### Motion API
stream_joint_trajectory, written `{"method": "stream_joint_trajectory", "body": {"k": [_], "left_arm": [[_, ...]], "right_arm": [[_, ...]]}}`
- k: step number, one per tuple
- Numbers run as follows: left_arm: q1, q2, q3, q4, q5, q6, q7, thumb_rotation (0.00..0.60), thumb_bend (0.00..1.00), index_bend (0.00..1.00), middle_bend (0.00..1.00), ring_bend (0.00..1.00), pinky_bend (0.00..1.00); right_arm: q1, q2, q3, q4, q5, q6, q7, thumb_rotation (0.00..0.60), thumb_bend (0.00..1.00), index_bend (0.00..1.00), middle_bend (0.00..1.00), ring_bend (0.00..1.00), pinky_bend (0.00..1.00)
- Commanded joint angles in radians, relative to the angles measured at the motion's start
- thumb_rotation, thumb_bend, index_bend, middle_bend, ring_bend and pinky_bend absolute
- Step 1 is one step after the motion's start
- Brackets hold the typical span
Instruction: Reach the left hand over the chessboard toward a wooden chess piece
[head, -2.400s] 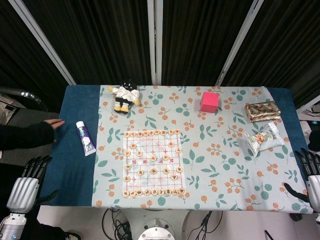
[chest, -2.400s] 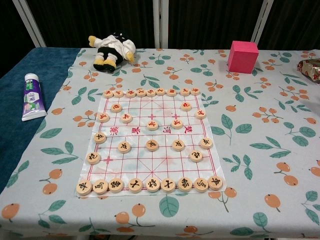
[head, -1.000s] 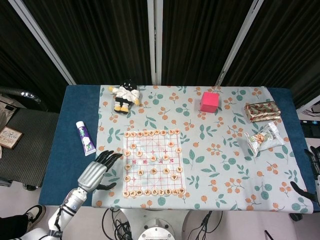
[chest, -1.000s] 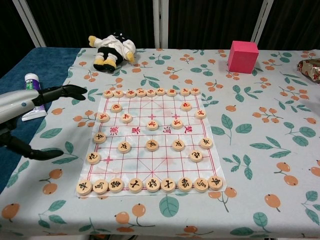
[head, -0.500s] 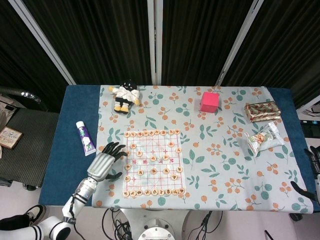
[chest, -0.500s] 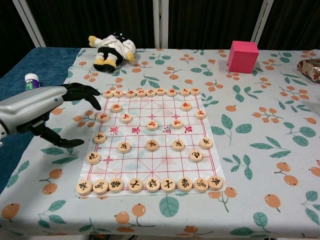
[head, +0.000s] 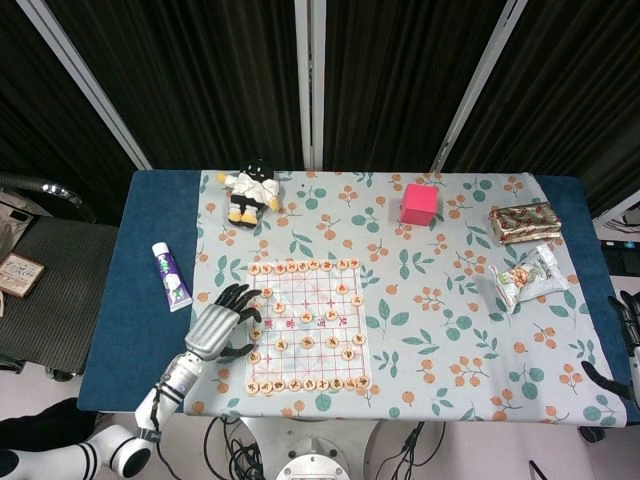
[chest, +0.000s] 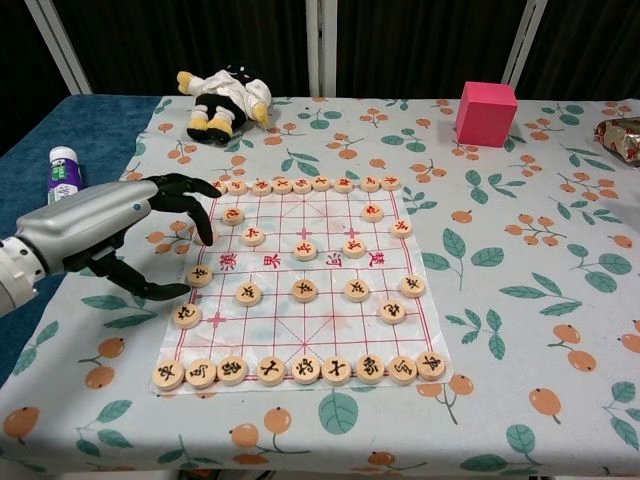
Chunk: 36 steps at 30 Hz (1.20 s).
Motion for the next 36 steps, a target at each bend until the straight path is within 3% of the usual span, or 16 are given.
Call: {"method": "stream_joint_trajectory", "body": {"k": [1, 19, 26, 36], "left_arm": [[-0.011, -0.012, 0.001, 0.014, -0.004, -0.007, 0.003, 0.6, 0.21, 0.4, 0.09, 0.0, 0.05], [-0.033, -0.043, 0.006, 0.064, -0.038, -0.012, 0.03, 0.6, 0.21, 0.47, 0.09, 0.0, 0.05], [-0.041, -0.036, 0.008, 0.054, -0.059, -0.033, 0.045, 0.6, 0.3, 0.48, 0.1, 0.0, 0.05], [-0.045, -0.03, 0.015, 0.044, -0.068, -0.036, 0.049, 0.6, 0.32, 0.51, 0.1, 0.0, 0.05]], "right_arm": [[-0.001, -0.001, -0.001, 0.003, 0.002, -0.001, 0.003, 0.6, 0.08, 0.0, 0.0, 0.0, 0.0], [-0.005, -0.003, 0.001, 0.028, 0.01, -0.005, 0.027, 0.6, 0.08, 0.0, 0.0, 0.0, 0.0], [-0.003, -0.005, 0.003, 0.03, 0.01, -0.006, 0.027, 0.6, 0.08, 0.0, 0.0, 0.0, 0.0], [-0.004, -0.005, 0.005, 0.028, 0.01, -0.002, 0.024, 0.6, 0.08, 0.0, 0.0, 0.0, 0.0]]}}
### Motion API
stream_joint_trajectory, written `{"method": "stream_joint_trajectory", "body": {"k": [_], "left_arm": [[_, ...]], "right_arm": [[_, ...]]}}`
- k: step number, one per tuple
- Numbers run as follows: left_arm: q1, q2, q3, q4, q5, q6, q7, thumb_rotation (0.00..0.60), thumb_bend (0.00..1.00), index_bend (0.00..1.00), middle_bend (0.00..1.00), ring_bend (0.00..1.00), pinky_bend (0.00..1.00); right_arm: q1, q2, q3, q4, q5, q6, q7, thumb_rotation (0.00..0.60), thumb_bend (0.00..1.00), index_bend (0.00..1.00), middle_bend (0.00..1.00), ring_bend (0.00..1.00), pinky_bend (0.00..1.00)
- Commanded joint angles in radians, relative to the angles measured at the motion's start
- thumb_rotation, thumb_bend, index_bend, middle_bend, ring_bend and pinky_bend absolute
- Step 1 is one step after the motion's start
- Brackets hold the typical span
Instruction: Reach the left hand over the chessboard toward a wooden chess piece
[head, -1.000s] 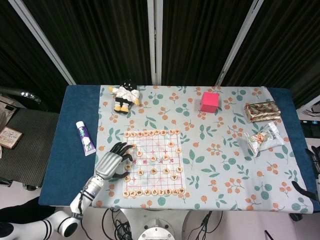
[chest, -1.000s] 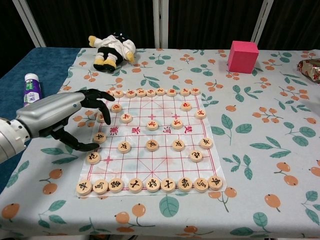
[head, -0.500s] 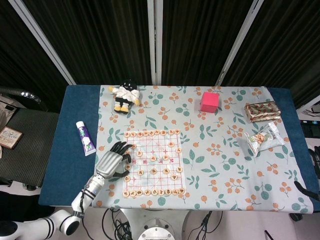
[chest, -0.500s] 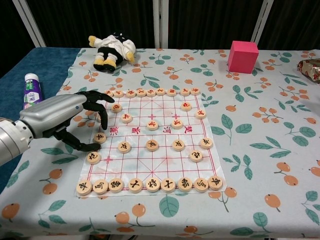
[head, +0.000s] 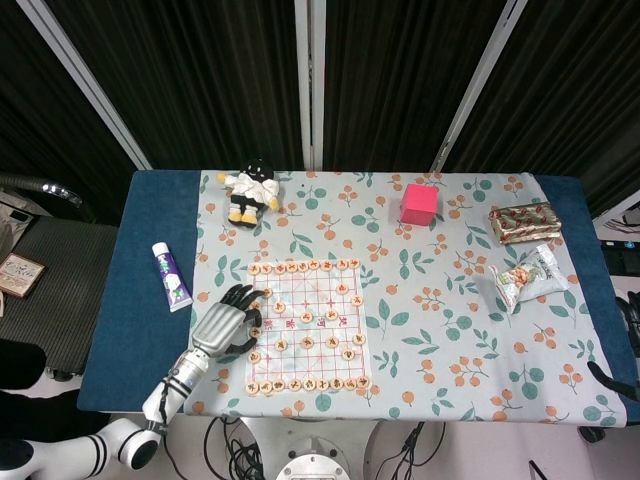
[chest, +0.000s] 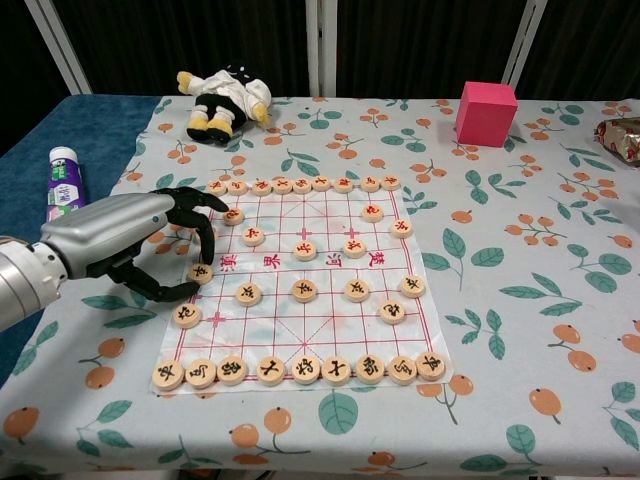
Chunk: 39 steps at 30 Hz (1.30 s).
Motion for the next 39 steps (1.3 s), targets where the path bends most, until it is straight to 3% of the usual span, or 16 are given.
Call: {"method": "stream_joint_trajectory", "body": {"k": [1, 26, 39], "left_arm": [[0.001, 0.001, 0.001, -0.003, 0.003, 0.008, -0.001, 0.6, 0.32, 0.51, 0.1, 0.0, 0.05], [-0.046, -0.01, -0.03, 0.062, -0.019, -0.012, -0.036, 0.6, 0.34, 0.51, 0.1, 0.0, 0.06], [-0.045, -0.013, -0.023, 0.075, -0.017, 0.001, -0.057, 0.6, 0.33, 0.42, 0.09, 0.0, 0.07]], "right_arm": [[-0.001, 0.0, 0.0, 0.001, 0.0, 0.001, 0.0, 0.6, 0.08, 0.0, 0.0, 0.0, 0.0], [-0.007, -0.003, 0.002, 0.016, 0.019, -0.011, 0.013, 0.6, 0.09, 0.0, 0.0, 0.0, 0.0], [-0.004, 0.003, -0.002, 0.013, 0.014, -0.02, 0.009, 0.6, 0.11, 0.0, 0.0, 0.0, 0.0]]}}
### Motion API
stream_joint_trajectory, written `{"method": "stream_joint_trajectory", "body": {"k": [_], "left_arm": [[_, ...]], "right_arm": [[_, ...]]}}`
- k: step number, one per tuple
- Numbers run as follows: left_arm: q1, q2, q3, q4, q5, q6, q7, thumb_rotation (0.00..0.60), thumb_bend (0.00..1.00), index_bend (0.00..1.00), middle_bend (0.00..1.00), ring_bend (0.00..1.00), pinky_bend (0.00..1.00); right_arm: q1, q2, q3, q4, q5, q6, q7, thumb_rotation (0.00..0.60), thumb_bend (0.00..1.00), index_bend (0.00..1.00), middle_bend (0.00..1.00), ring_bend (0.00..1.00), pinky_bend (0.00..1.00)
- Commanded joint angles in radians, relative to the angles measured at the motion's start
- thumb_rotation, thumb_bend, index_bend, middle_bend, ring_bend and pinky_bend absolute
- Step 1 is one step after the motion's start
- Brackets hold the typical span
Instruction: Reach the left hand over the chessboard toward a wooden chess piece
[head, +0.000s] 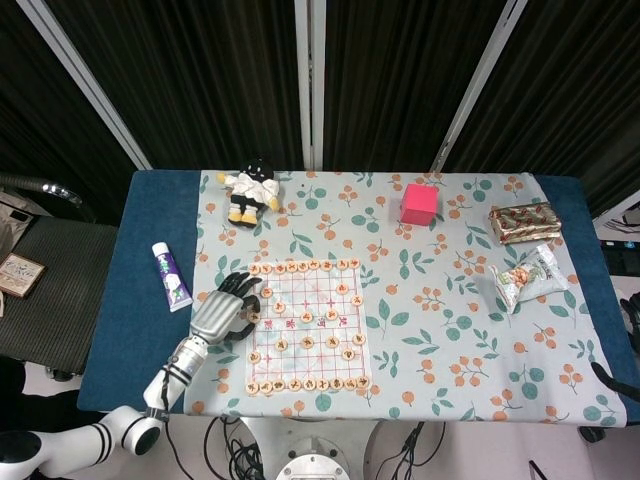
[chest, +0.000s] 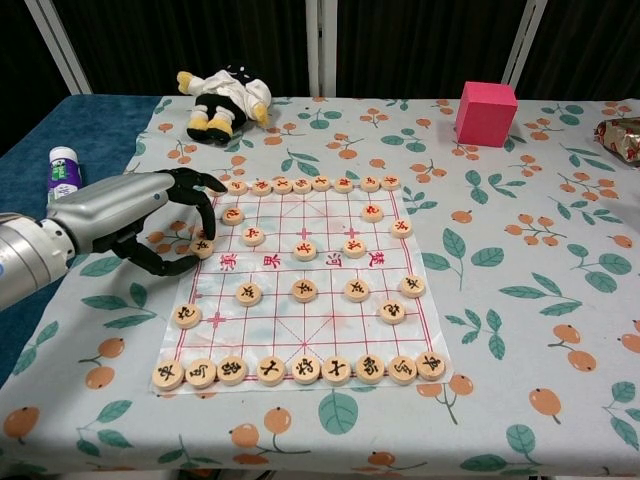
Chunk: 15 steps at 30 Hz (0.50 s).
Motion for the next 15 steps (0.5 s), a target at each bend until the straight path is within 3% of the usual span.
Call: {"method": "stream_joint_trajectory", "body": {"k": [1, 9, 12, 15], "left_arm": [[0.001, 0.002, 0.004, -0.003, 0.004, 0.005, -0.003, 0.6, 0.33, 0.42, 0.09, 0.0, 0.07], [0.012, 0.037, 0.013, -0.062, 0.021, 0.036, -0.008, 0.6, 0.33, 0.39, 0.09, 0.0, 0.07], [0.037, 0.081, 0.014, -0.135, 0.043, 0.104, 0.015, 0.6, 0.32, 0.32, 0.09, 0.0, 0.07], [0.108, 0.157, 0.019, -0.247, 0.065, 0.242, 0.07, 0.6, 0.31, 0.26, 0.09, 0.0, 0.07]], "right_arm": [[-0.001, 0.0, 0.0, 0.0, 0.0, 0.001, 0.0, 0.6, 0.11, 0.0, 0.0, 0.0, 0.0], [-0.001, 0.003, 0.003, -0.003, 0.0, 0.005, 0.0, 0.6, 0.11, 0.0, 0.0, 0.0, 0.0], [-0.001, 0.005, 0.004, -0.006, 0.0, 0.008, 0.002, 0.6, 0.11, 0.0, 0.0, 0.0, 0.0], [-0.003, 0.006, 0.004, -0.008, -0.003, 0.012, 0.006, 0.6, 0.11, 0.0, 0.0, 0.0, 0.0]]}}
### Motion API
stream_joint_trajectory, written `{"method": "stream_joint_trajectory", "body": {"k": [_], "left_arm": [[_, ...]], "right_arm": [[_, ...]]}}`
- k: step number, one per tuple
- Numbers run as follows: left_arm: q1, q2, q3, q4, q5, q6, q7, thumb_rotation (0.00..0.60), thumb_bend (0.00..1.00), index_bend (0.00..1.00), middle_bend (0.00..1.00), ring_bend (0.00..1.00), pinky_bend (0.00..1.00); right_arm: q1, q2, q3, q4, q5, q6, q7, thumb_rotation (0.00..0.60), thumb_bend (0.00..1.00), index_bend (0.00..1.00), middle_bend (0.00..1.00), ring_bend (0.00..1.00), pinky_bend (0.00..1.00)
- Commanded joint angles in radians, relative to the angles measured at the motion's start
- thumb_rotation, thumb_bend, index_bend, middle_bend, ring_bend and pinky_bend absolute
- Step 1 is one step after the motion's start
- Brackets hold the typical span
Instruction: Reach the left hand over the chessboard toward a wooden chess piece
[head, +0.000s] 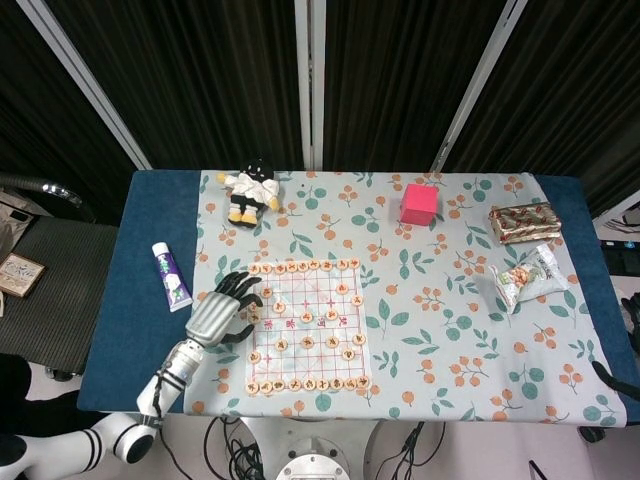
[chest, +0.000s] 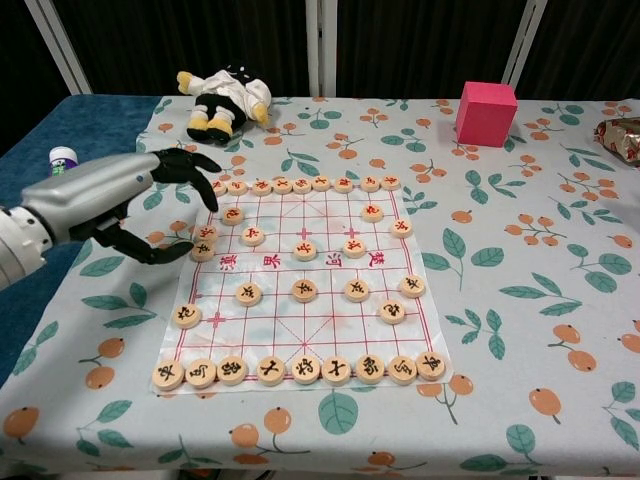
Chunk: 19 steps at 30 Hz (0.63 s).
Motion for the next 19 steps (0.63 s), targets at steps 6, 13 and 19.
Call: {"method": "stream_joint_trajectory", "body": {"k": [6, 13, 19], "left_arm": [[0.234, 0.198, 0.052, -0.205, -0.012, 0.311, 0.165, 0.6, 0.24, 0.21, 0.09, 0.0, 0.07], [0.358, 0.231, 0.126, -0.135, -0.014, 0.388, 0.141, 0.6, 0.19, 0.15, 0.08, 0.0, 0.06], [0.429, 0.272, 0.16, -0.072, 0.008, 0.435, 0.088, 0.6, 0.19, 0.14, 0.07, 0.0, 0.03]], "right_arm": [[0.005, -0.025, 0.002, 0.016, -0.013, 0.011, 0.005, 0.6, 0.11, 0.0, 0.0, 0.0, 0.0], [0.024, -0.083, -0.012, 0.033, -0.058, 0.016, -0.01, 0.6, 0.1, 0.0, 0.0, 0.0, 0.0], [0.03, -0.113, -0.025, 0.044, -0.067, 0.0, -0.031, 0.6, 0.1, 0.0, 0.0, 0.0, 0.0]]}}
